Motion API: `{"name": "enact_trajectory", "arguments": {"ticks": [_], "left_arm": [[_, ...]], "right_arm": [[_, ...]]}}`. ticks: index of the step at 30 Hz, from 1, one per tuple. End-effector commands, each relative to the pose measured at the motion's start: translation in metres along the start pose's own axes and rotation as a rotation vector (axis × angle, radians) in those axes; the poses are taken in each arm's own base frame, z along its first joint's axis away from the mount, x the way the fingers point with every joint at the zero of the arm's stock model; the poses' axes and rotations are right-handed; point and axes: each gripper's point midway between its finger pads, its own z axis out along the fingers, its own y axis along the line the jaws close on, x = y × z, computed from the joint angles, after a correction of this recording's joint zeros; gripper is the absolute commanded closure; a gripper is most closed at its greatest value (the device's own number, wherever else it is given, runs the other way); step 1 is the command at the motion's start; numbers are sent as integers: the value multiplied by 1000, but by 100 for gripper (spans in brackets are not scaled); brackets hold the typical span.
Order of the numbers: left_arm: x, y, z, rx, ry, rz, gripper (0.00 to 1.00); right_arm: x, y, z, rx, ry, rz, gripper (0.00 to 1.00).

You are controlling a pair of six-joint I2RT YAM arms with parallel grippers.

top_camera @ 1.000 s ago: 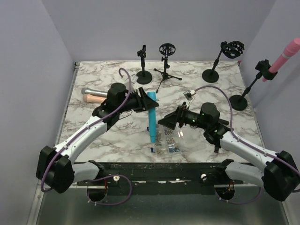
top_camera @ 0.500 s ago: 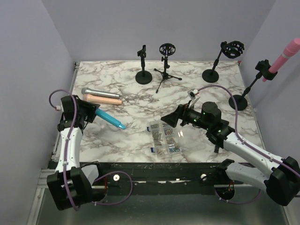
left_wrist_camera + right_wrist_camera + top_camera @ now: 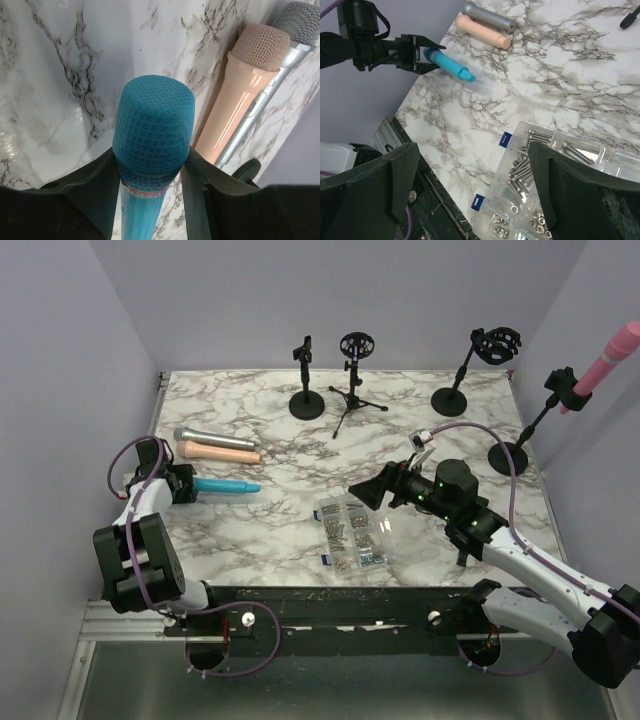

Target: Remove the microphone from the stand

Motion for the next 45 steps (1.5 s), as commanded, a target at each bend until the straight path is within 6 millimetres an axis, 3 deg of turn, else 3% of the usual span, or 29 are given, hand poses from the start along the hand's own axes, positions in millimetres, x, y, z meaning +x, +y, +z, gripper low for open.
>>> {"name": "enact_trajectory", "arguments": {"ticks": [1,3,5,9,13,20,26,29,36,40,45], "left_arm": [[-15,-13,14,3,-64,-103,86],[-14,-18,17,2,-63,-88,81],[-14,-23,19,3,-65,-77,69],[-17,-28,19,11,-78,-72,35],[-15,-36,17,26,-57,-49,10],[1,-47,-6,119,24,6,2],[20,-57,-57,266,34,157,1],[51,-69,-88,353,41,323,1],[166,-113,-178,686,143,797,3],[209,-115,-210,823,197,1092,4],[253,-107,-250,1000,407,1255,4]], "right_arm": [[-2,-5,2,30,-3,-21,0],[1,-7,4,34,9,-16,0],[4,-8,6,34,17,-9,0],[9,-10,9,31,29,3,0],[9,-9,11,27,35,13,0],[5,-13,9,72,42,6,0],[-4,-26,1,170,27,-21,0],[-12,-44,-8,294,-12,-18,0],[-58,-85,-27,620,-144,-63,0],[-97,-104,-37,773,-207,-88,0],[-156,-148,-41,849,-267,1,0]]}}
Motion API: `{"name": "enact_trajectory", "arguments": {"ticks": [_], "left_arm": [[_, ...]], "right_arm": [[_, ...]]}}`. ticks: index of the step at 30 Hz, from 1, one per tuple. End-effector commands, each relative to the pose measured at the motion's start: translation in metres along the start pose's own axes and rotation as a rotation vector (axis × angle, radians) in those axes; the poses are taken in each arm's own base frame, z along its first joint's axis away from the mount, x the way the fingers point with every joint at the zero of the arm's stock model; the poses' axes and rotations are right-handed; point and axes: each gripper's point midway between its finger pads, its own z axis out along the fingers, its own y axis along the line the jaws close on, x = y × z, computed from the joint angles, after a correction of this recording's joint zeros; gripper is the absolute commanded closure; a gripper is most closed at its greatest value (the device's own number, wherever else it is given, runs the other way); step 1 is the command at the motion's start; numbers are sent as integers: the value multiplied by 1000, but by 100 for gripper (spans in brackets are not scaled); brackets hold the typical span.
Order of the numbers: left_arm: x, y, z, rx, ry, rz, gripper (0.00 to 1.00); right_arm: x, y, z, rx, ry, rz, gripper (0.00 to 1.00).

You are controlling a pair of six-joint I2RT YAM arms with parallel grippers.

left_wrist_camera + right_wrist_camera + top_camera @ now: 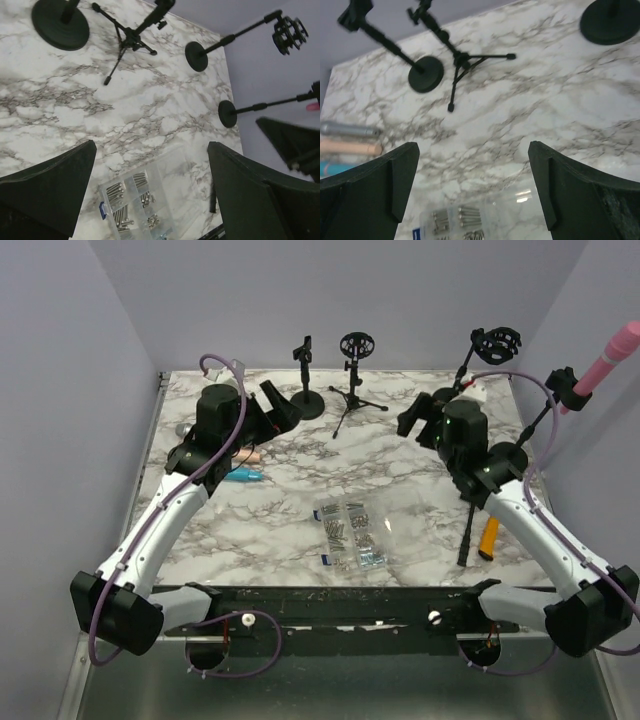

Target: Remove the microphone from the stand

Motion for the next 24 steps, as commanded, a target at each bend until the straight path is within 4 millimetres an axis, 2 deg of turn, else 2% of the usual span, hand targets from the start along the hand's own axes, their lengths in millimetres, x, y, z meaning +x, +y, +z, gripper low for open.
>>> {"name": "enact_trajectory", "arguments": {"ticks": [1,4,7,10,13,16,18,20,21,24], "left_arm": [[29,-42,-6,236,152,179,4],[54,-54,-2,333,250,153,6],[75,-63,2,376,349,162,9],[83,-70,2,402,381,185,9],[86,-72,2,414,397,177,9],[87,-78,-2,438,416,162,9],[87,-81,-5,460,417,151,9],[87,-83,-7,472,418,145,9],[87,-84,-8,476,419,143,9],[87,-86,-10,485,425,139,9]], "right_arm": [[-45,-45,31,150,-29,30,0],[-86,-53,47,217,-98,0,0],[-116,-75,62,263,-132,59,0],[-142,-91,71,261,-159,111,0],[-167,-108,72,292,-208,106,0],[-187,-128,75,333,-247,107,0],[-196,-134,82,331,-263,92,0],[-200,-133,94,316,-264,57,1],[-203,-143,99,325,-264,40,3],[-204,-146,124,296,-235,-5,9]]}}
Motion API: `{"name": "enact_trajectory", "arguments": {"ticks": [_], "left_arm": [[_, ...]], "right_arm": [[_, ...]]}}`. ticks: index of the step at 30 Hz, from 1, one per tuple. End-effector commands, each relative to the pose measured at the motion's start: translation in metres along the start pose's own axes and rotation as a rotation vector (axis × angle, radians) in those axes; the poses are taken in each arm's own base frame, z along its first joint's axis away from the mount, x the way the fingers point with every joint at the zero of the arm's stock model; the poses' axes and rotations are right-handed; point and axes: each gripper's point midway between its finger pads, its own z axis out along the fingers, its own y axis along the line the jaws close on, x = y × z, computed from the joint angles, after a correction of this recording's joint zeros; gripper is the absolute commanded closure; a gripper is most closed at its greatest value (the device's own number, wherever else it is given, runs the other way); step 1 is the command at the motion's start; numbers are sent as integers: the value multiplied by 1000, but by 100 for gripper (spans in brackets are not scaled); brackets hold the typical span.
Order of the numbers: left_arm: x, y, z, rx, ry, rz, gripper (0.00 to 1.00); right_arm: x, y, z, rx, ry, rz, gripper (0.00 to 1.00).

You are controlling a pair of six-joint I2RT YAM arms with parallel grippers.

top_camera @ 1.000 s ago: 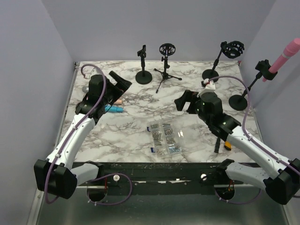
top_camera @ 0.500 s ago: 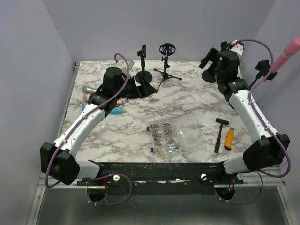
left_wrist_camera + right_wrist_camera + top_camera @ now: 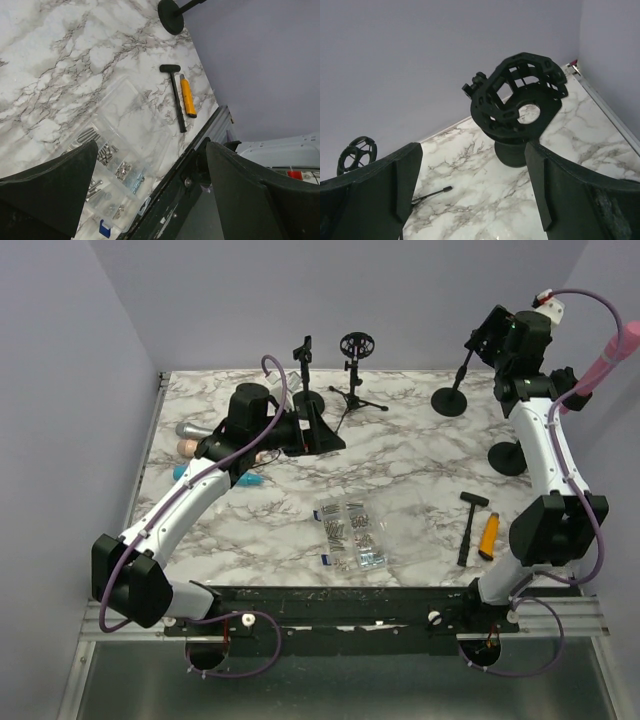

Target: Remove the microphone from the stand

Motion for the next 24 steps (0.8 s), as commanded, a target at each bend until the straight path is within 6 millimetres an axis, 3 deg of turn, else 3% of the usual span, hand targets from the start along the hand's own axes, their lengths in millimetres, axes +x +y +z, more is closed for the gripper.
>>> {"name": "enact_trajectory", "arguments": {"ticks": [1,6,10,16,24], "left_arm": [[-6,-24,-8,84,-7,25,9],[-8,-24,-10,92,-10,20,9],[-12,-23,-13,105,-19,5,9],[-15,-18,-13,111,-23,-20,9],[-14,-13,-9,110,-13,-32,9]], "right_arm": [[9,8,37,-63,31,-99,11],[12,2,66,-21,33,-198,15],[15,-8,74,28,44,-246,16],[19,-25,70,94,39,-271,15],[11,-29,57,106,18,-263,15]]}}
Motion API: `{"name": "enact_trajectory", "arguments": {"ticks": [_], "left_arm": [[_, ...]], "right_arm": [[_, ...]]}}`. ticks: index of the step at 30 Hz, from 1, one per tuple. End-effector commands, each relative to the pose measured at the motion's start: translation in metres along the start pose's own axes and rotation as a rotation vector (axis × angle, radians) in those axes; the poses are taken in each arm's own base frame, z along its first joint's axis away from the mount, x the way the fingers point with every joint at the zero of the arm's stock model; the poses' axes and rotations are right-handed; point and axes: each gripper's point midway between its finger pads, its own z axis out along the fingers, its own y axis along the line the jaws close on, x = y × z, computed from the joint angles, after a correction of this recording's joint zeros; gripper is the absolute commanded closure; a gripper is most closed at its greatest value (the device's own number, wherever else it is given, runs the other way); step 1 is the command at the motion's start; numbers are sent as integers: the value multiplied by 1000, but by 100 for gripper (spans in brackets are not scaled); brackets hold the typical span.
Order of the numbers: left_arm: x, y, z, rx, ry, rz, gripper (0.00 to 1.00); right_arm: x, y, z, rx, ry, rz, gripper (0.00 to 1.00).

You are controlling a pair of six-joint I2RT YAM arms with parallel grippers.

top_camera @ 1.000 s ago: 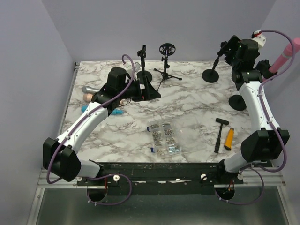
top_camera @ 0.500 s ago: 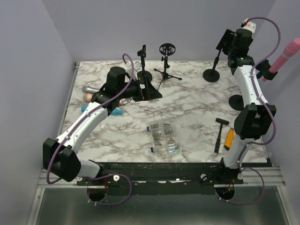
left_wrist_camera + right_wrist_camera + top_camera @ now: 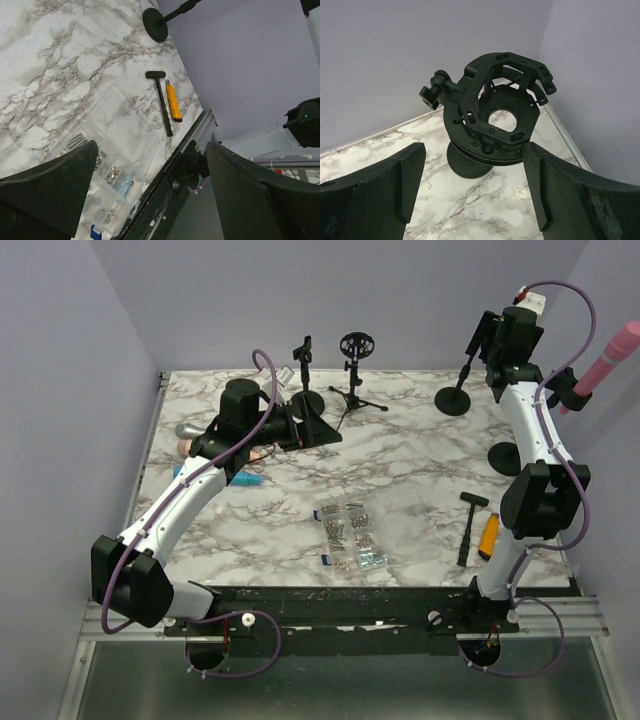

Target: Remove the microphone from the stand

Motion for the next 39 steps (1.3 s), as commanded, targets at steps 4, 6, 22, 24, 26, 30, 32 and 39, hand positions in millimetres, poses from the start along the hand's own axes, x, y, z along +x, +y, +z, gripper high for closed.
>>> {"name": "enact_trajectory", "arguments": {"ticks": [4,6,22,24,26,30,32,39], "left_arm": [[1,-5,1,39,12,1,9],[1,-3,1,37,13,-1,9],[1,-2,3,43,19,-7,9],[1,0,3,39,19,-7,9],[1,0,4,39,21,-8,9],[1,-1,3,41,21,-2,9],[1,0,3,40,20,-3,9],[1,1,4,48,25,-13,9]], "right_arm": [[-19,-13,-18,20,-45,10,11],[-20,-17,-16,28,-38,22,9],[-49,-2,0,-3,-29,21,3],[-45,4,10,-11,-5,24,7],[-39,7,22,-8,18,42,12],[-24,2,37,51,52,57,25],[-16,-2,40,81,63,59,28],[4,-3,51,83,82,36,35]]}}
